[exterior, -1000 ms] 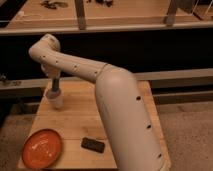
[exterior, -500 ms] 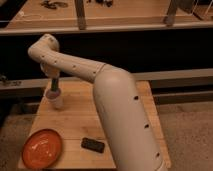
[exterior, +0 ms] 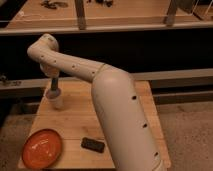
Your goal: Place the white sponge in the ceramic cup
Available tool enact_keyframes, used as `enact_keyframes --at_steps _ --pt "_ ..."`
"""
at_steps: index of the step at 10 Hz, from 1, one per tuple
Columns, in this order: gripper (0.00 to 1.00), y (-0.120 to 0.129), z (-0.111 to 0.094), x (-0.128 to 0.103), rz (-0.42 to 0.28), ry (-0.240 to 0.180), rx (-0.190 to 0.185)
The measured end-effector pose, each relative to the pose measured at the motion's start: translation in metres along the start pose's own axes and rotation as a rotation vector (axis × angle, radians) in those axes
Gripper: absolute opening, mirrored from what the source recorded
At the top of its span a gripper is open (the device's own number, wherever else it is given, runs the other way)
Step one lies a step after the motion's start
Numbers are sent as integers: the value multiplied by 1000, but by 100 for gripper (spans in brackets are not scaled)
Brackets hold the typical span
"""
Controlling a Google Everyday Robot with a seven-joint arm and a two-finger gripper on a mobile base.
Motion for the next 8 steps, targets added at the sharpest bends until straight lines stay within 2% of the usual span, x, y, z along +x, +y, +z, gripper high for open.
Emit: enact_keyframes --at_steps 8 --pt "27 -5 3 5 11 13 5"
